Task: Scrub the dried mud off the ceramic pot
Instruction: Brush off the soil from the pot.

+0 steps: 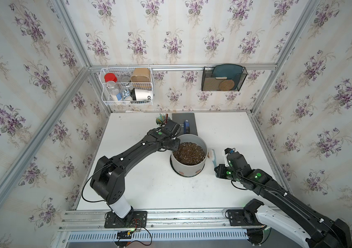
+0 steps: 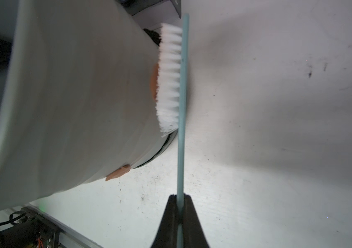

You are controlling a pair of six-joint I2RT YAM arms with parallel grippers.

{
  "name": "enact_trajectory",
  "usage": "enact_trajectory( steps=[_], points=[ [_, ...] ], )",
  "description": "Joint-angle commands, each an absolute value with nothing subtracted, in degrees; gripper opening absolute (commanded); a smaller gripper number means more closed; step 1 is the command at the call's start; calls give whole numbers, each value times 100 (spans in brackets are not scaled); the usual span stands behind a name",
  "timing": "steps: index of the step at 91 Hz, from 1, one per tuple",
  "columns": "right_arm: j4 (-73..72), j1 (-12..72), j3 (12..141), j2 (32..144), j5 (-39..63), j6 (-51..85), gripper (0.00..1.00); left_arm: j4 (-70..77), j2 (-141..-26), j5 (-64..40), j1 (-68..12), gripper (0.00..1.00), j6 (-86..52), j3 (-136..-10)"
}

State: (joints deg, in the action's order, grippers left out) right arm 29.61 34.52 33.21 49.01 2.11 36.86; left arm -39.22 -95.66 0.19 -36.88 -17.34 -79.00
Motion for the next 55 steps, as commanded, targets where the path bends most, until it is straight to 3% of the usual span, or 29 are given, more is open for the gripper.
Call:
enact_trajectory(
  steps=[1,18,26,55],
  points=[
    [3411,3392,3455,5034,-459,4088,0,-4007,-9506,16,-3691,24,-1763,-7867],
    [3581,2891,3559,5669,-566,4230,0,-4023,-9455,41,-3690,25,-1784,-7824],
    [3555,2874,3626,5839,-495,4117,0,-4020,-9468,75,-3691,30,-1780,-7846],
    [3361,2962,3419,5211,0,3984,0,-4173,-10253,173,-3690,47,-1343,-8980]
  ],
)
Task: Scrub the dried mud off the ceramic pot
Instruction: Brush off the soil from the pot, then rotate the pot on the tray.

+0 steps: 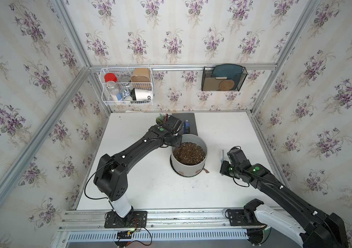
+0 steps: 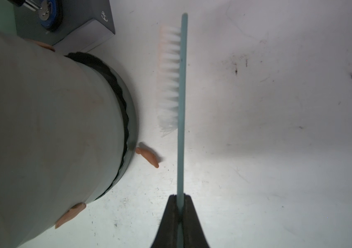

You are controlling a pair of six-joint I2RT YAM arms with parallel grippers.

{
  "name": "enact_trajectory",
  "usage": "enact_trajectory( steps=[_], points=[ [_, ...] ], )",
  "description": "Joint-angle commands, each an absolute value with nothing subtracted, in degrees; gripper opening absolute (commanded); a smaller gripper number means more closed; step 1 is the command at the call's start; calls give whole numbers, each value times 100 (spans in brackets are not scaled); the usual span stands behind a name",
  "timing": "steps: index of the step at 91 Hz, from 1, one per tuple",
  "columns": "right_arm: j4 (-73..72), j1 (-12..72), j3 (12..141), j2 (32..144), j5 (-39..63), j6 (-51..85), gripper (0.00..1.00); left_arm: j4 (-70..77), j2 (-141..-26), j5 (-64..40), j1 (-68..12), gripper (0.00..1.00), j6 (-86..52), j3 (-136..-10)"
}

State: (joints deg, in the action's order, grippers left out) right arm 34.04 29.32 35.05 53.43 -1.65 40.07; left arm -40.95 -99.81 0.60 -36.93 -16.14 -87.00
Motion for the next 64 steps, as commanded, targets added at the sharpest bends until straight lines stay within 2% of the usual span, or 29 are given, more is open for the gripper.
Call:
enact_trajectory(
  steps=[1,25,47,64],
  points=[
    [3372,2962,3410,5190,0,3991,0,-4178,-10299,170,-3686,47,-1322,-9034],
    [3429,2962,3238,4853,146,4168,0,-4422,-10798,-7,-3691,46,-1223,-9383],
    [3351,2970,3151,4892,227,4188,0,-4522,-10521,348,-3682,26,-1304,-9183],
    [3282,2971,3139,4924,267,4185,0,-4515,-10324,292,-3685,15,-1416,-8892]
  ],
)
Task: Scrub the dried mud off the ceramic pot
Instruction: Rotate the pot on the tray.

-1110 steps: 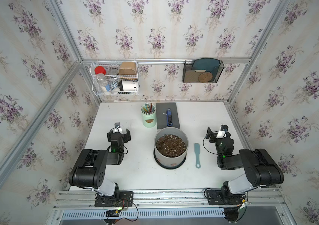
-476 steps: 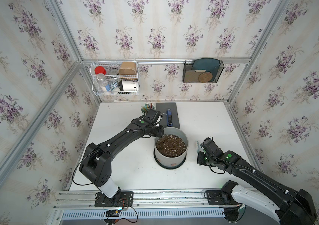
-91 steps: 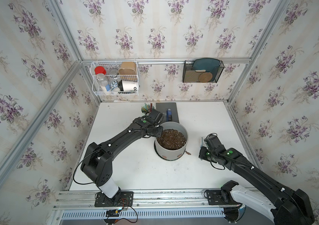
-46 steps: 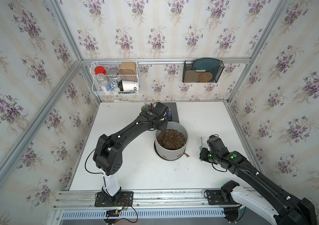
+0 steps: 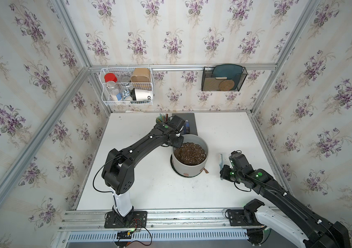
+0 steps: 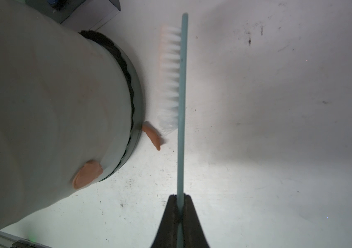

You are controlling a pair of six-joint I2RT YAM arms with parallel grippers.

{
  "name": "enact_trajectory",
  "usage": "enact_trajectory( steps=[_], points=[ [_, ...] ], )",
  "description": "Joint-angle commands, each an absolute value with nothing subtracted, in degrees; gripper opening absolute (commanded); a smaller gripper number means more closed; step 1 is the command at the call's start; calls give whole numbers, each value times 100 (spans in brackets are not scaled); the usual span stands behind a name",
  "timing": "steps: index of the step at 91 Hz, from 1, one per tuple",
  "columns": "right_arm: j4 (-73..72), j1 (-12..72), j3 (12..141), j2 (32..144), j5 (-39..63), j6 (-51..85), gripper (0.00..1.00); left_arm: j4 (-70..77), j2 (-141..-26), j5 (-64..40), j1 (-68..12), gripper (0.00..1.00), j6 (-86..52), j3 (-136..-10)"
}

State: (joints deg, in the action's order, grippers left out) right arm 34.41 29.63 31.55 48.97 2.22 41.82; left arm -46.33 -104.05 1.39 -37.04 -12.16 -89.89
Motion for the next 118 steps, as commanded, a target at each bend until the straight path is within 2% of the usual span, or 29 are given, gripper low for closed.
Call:
enact_trajectory(
  steps=[1,11,40,43,47,55,61,88,103,118],
  points=[
    [3280,2971,3138,4928,270,4184,0,-4521,-10321,295,-3680,14,-1429,-8880],
    [3237,2973,3129,4948,290,4190,0,-4772,-10344,397,-3678,0,-1597,-8921],
    [3090,3032,3103,5015,326,4171,0,-5362,-9848,823,-3681,0,-1953,-8707],
    [3061,3270,3103,5038,278,4190,0,-5417,-9818,809,-3678,0,-2039,-8702],
    [2985,3406,3089,5089,246,4227,0,-5463,-9772,754,-3680,5,-2197,-8683],
    [2731,3693,3019,5183,218,4360,0,-5259,-9665,416,-3682,25,-2435,-8506],
    [2598,3911,2991,5269,182,4497,0,-5003,-9667,237,-3682,33,-2452,-8427],
    [2439,4096,2852,5283,185,4711,0,-4855,-10254,774,-3630,45,-1669,-9283],
    [2478,4095,2821,5182,161,4759,0,-4958,-10565,906,-3621,41,-1363,-9481],
    [2412,4096,2732,5158,189,4764,0,-4957,-10467,920,-3615,24,-1476,-9239]
  ],
)
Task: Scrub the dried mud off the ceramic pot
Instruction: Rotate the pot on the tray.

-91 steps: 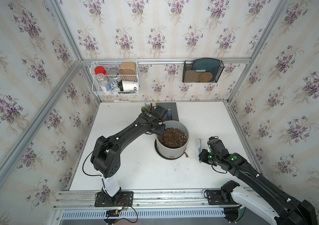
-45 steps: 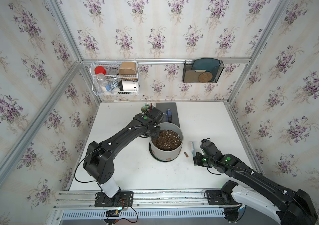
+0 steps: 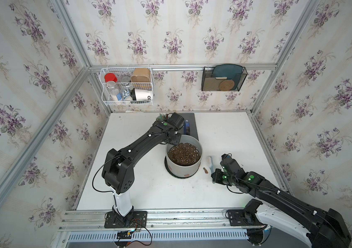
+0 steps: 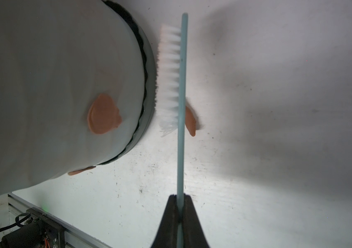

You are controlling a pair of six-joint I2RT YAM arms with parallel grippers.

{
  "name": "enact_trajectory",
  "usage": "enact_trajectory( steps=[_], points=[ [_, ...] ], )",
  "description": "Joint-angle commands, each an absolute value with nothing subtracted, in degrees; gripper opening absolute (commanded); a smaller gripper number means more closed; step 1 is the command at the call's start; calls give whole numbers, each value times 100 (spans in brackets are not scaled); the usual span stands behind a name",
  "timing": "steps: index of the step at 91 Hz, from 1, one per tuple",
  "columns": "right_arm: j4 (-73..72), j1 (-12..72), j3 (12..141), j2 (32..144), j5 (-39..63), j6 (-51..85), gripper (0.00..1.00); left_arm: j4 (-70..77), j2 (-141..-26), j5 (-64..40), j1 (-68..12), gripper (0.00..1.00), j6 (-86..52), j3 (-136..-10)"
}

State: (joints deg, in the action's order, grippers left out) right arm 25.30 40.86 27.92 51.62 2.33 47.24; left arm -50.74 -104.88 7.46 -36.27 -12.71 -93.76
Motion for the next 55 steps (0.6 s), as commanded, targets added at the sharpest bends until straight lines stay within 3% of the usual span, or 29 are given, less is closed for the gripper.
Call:
enact_trajectory(
  steps=[1,11,25,38,48,55],
  points=[
    [2402,4096,2719,5163,196,4764,0,-4957,-10450,917,-3614,23,-1489,-9216],
    [2284,4096,2665,5217,225,4777,0,-5008,-10297,897,-3617,14,-1572,-9042],
    [2116,4055,2713,5445,150,4674,0,-4884,-9980,839,-3619,13,-1580,-8748],
    [1614,3858,2848,5949,591,4135,0,-4746,-9812,673,-3621,12,-1474,-8617],
    [1455,3538,3005,6328,912,3659,0,-4710,-9818,568,-3621,0,-1332,-8607],
    [1252,3371,3023,6473,1128,3413,0,-4694,-9845,520,-3618,0,-1286,-8601]
  ],
)
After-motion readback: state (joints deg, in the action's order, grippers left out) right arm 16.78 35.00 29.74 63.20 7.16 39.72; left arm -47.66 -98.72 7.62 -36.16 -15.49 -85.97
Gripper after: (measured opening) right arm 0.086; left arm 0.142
